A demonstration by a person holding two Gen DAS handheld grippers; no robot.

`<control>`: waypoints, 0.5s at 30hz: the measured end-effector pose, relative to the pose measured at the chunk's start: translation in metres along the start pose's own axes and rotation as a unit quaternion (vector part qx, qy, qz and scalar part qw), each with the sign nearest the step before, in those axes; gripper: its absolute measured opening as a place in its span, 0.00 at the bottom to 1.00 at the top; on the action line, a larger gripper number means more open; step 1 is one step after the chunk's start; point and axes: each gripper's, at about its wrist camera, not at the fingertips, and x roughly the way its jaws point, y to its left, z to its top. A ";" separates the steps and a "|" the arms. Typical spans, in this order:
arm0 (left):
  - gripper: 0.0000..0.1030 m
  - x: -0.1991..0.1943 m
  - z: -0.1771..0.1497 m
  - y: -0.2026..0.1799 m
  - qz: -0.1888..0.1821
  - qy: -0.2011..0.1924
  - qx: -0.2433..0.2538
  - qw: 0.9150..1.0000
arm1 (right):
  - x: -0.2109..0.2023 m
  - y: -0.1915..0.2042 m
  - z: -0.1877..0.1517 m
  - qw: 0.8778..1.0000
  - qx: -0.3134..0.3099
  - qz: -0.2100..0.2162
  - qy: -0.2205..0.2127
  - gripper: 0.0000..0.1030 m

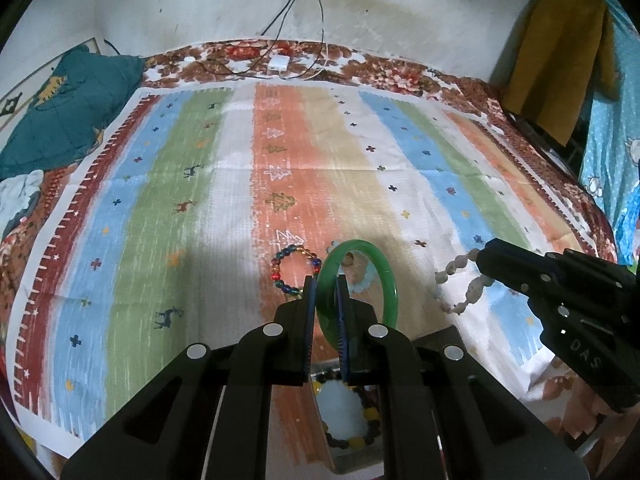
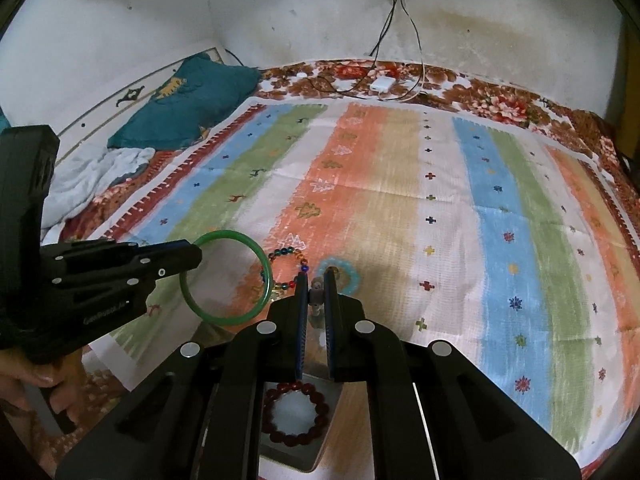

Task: Organize jewelry
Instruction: 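Carry the green bangle and white bead bracelet over the tin box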

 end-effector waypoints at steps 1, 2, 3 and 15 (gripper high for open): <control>0.09 -0.002 -0.001 0.000 -0.001 -0.001 0.000 1.000 | -0.002 0.000 -0.001 1.000 0.000 0.001 -0.001 0.08; 0.09 -0.003 -0.003 -0.001 -0.002 -0.001 0.000 1.000 | -0.004 0.001 -0.002 1.000 0.000 0.003 -0.003 0.08; 0.09 -0.005 -0.005 -0.002 -0.002 -0.002 0.001 1.000 | -0.006 0.001 -0.002 1.000 0.001 0.005 -0.004 0.08; 0.09 -0.018 -0.023 -0.010 0.004 -0.009 0.016 1.000 | -0.021 0.011 -0.018 1.000 -0.003 0.020 -0.008 0.08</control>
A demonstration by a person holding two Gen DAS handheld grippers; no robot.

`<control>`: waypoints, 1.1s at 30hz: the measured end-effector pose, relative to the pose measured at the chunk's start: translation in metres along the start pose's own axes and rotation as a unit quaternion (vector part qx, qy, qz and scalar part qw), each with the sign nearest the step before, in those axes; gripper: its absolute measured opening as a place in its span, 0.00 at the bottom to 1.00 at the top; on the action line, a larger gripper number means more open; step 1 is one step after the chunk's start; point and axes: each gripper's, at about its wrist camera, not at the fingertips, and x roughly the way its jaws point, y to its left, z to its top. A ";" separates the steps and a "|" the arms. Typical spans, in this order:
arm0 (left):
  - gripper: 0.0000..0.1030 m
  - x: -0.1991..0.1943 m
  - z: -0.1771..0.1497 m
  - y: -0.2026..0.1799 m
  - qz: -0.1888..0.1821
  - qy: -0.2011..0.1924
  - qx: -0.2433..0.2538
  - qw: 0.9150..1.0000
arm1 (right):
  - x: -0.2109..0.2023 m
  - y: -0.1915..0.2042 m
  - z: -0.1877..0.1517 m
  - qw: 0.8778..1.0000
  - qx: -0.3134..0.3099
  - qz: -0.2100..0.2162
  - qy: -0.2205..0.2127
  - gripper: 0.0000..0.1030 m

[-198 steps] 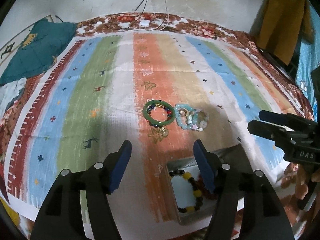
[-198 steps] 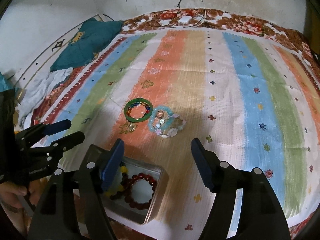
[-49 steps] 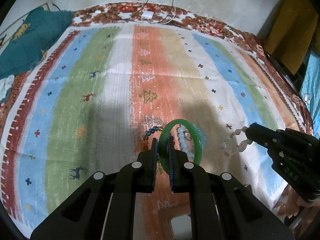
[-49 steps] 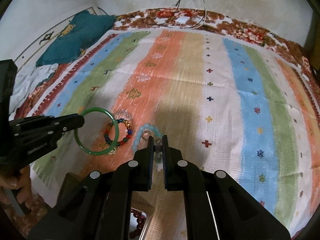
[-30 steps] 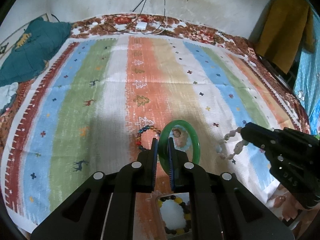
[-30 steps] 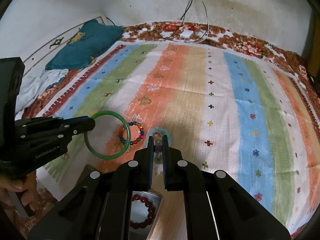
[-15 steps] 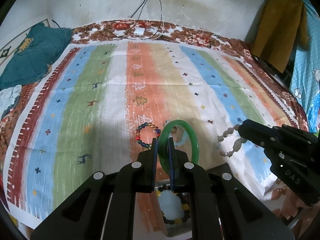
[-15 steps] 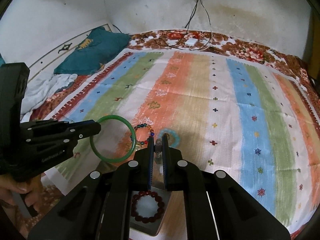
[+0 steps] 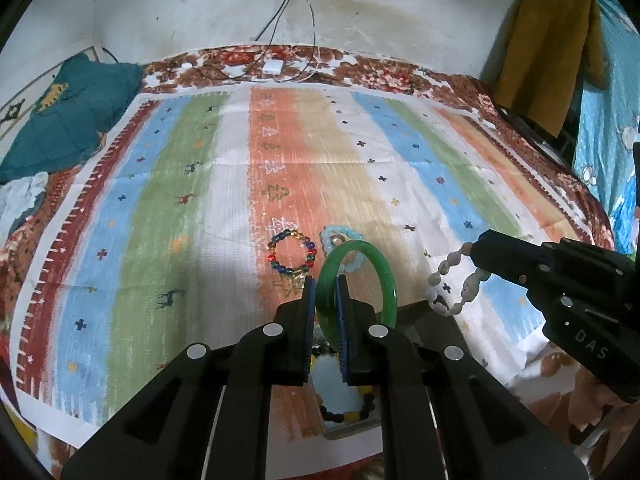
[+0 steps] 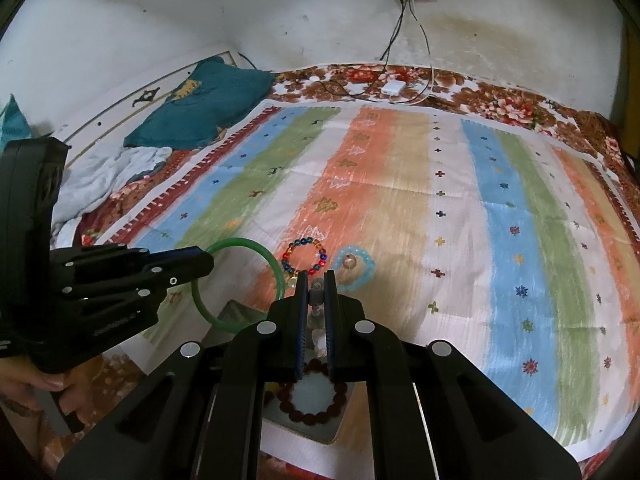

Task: Organize jewelry
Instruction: 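Carry the green bangle and white bead bracelet over the tin box, then lower both tools into the tin box and open them to release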

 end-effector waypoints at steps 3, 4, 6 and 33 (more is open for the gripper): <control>0.09 -0.005 -0.006 -0.004 0.001 -0.001 0.006 1.000 | 0.000 0.003 -0.005 1.000 -0.004 0.006 0.006 0.08; 0.09 -0.006 -0.008 -0.005 0.002 -0.002 0.009 1.000 | 0.000 0.004 -0.007 1.000 -0.005 0.008 0.009 0.08; 0.09 -0.007 -0.012 -0.008 0.003 -0.001 0.013 1.000 | 0.000 0.005 -0.010 1.000 -0.004 0.010 0.011 0.08; 0.42 0.006 -0.026 0.001 0.012 0.035 -0.009 0.999 | 0.015 -0.002 -0.036 0.998 0.016 0.000 0.056 0.45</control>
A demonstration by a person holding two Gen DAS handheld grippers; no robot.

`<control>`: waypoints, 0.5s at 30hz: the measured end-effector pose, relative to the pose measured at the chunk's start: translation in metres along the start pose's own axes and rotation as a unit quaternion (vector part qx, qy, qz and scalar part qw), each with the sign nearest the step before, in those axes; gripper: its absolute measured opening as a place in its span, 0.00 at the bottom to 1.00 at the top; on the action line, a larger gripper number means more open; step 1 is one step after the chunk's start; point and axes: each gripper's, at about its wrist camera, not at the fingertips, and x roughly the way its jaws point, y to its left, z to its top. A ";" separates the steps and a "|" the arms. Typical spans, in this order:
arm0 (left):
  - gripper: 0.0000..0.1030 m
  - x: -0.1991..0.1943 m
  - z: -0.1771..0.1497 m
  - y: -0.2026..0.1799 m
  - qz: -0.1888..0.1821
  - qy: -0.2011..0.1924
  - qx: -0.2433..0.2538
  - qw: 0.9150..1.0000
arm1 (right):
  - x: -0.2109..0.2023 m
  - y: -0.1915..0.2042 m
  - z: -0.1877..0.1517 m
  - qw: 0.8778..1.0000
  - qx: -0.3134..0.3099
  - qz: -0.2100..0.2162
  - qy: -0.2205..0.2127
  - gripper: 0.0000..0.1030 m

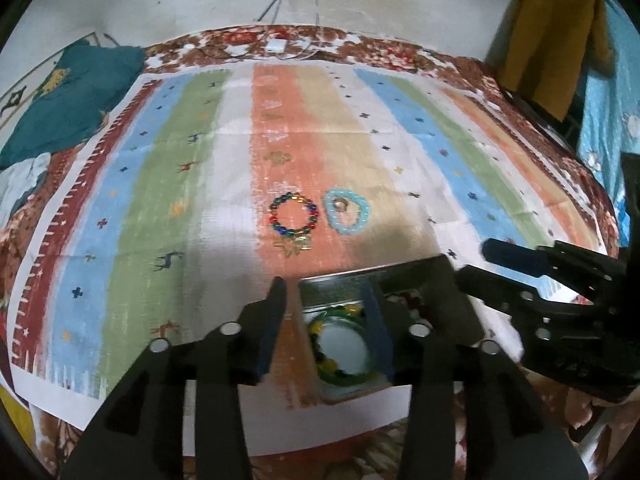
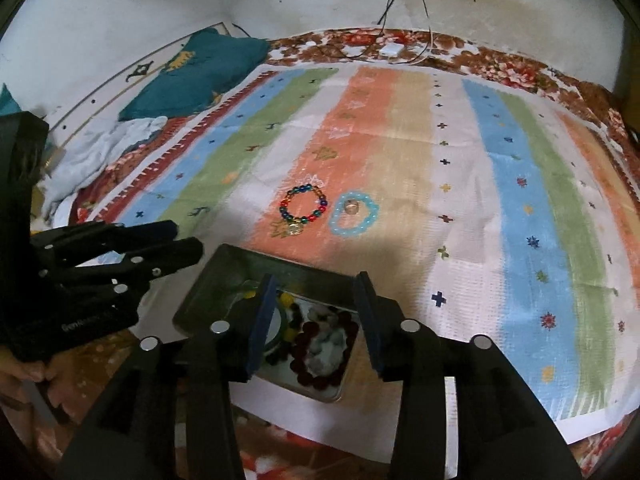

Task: Organize jewelry
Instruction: 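Lower both tools into the tin box and open them to release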

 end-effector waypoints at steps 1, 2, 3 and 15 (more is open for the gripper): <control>0.43 0.001 0.000 0.003 0.004 0.001 -0.004 1.000 | 0.001 -0.002 0.000 1.000 0.002 -0.001 0.000 0.49; 0.47 0.002 0.000 0.005 0.006 0.002 -0.007 1.000 | 0.003 -0.003 0.001 1.000 0.003 -0.006 0.001 0.50; 0.50 0.002 0.001 0.007 0.007 0.002 -0.010 1.000 | 0.004 -0.004 0.002 1.000 0.002 -0.014 0.002 0.51; 0.83 0.021 0.013 0.030 0.021 0.019 -0.035 0.999 | 0.028 -0.017 0.020 0.999 0.002 -0.046 0.016 0.75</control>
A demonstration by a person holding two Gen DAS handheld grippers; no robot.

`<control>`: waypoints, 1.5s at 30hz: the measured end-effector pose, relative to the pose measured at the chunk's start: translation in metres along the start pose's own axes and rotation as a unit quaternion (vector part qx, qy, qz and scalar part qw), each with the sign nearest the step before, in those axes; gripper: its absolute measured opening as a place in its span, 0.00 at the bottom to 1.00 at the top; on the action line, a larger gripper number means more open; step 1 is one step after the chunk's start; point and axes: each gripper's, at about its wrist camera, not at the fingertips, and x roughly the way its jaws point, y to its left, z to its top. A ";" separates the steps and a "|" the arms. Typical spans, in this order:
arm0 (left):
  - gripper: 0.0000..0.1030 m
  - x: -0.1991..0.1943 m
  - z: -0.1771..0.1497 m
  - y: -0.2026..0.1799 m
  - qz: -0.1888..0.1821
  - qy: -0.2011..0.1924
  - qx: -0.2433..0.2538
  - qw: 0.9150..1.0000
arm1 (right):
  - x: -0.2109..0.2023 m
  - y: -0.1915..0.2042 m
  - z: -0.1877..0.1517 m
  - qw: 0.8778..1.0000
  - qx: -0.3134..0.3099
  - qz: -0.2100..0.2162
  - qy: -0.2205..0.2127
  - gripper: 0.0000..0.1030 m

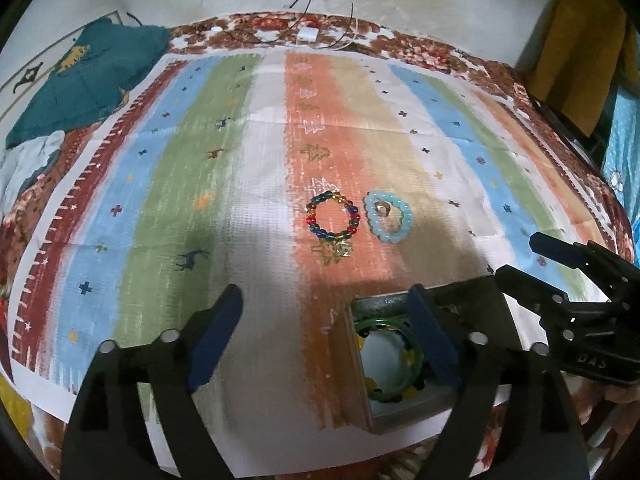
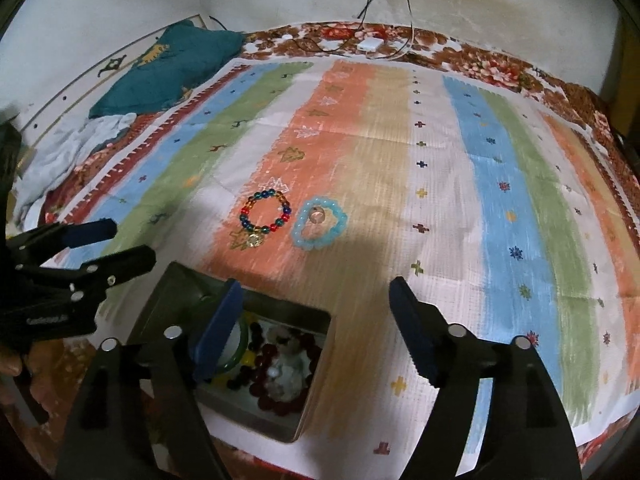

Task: Organize jewelry
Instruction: 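Lower both tools into the tin box and open them to release, then move both tools back toward the multicolour and light blue bracelets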

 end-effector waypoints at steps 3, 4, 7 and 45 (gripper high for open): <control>0.86 0.008 0.006 0.004 -0.017 0.013 -0.010 1.000 | 0.009 -0.004 0.004 1.000 0.008 0.005 0.017 0.81; 0.88 0.010 0.007 0.005 -0.021 0.016 -0.013 1.000 | 0.012 -0.005 0.005 1.000 0.011 0.006 0.021 0.84; 0.89 0.018 0.012 0.007 -0.024 0.026 -0.017 0.999 | 0.017 -0.009 0.010 0.999 0.018 0.007 0.028 0.84; 0.87 0.104 0.064 0.022 -0.002 0.080 -0.021 0.997 | 0.108 -0.040 0.060 0.993 0.037 -0.045 0.103 0.84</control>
